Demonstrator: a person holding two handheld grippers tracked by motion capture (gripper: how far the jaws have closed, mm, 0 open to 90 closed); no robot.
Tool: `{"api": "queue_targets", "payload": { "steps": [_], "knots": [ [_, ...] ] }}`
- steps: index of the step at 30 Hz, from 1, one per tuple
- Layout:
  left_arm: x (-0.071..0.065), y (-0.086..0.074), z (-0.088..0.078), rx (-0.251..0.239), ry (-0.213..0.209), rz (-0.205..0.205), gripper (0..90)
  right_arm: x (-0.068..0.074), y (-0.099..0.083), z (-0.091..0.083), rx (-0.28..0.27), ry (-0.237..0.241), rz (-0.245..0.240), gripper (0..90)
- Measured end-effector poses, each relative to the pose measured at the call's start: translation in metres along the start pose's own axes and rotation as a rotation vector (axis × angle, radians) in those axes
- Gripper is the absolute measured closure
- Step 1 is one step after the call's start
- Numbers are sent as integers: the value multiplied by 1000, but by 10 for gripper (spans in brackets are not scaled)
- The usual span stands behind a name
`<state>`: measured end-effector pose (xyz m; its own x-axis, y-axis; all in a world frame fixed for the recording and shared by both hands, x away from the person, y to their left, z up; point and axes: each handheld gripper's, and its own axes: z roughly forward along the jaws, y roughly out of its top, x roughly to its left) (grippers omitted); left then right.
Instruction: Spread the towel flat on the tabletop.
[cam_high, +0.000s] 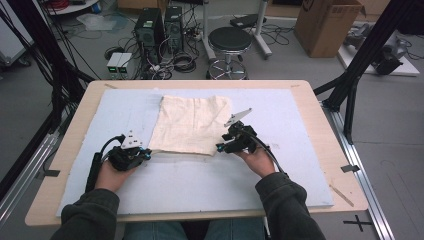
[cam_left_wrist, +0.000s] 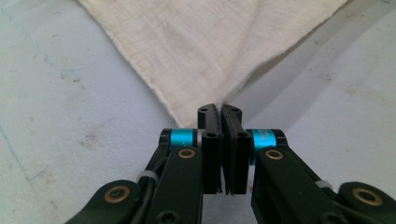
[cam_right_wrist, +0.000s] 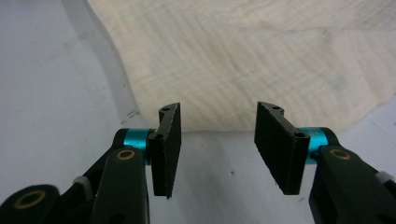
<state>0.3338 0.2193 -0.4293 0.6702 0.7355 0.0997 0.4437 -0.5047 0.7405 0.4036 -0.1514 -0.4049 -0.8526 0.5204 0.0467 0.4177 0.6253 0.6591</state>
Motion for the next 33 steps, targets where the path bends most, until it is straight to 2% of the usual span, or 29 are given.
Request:
{"api": "queue_targets", "payload": {
  "steps": [4, 7, 9, 12, 13, 15, 16, 19, 22, 26, 29, 33],
  "knots": [
    [0, -1, 5, 4, -8, 1, 859, 0, 2, 14, 9, 4, -15, 530],
    [-1, -1, 6, -2, -14, -5, 852, 2, 2, 29, 33, 4, -18, 575],
    [-1, -1, 6, -2, -20, 1, 848, 3, 1, 36, 29, -2, -25, 659],
    [-1, -1, 7, -9, -23, 0, 836, 1, 2, 37, 20, -4, -35, 849],
    [-1, -1, 7, -12, -22, 1, 837, 1, 3, 36, 26, 5, -27, 862],
    [0, -2, 6, -20, -19, -1, 843, 0, 8, 33, 71, 9, -38, 869],
    [0, -2, 6, -17, -20, 0, 847, 1, 13, 29, 71, 1, -48, 869],
    [0, -2, 6, -22, -22, 2, 848, -2, 28, 19, 61, 28, -33, 866],
    [0, -2, 6, -26, -21, 2, 847, -5, 43, 19, 48, 8, -34, 866],
    [1, -2, 6, -32, -22, -4, 845, -10, 61, 40, 102, 26, -26, 828],
    [1, -3, 5, -32, -23, -4, 842, -9, 70, 61, 110, 27, -25, 821],
    [2, -3, 5, -35, -24, -9, 839, -12, 73, 80, 96, -6, -19, 838]
  ]
}}
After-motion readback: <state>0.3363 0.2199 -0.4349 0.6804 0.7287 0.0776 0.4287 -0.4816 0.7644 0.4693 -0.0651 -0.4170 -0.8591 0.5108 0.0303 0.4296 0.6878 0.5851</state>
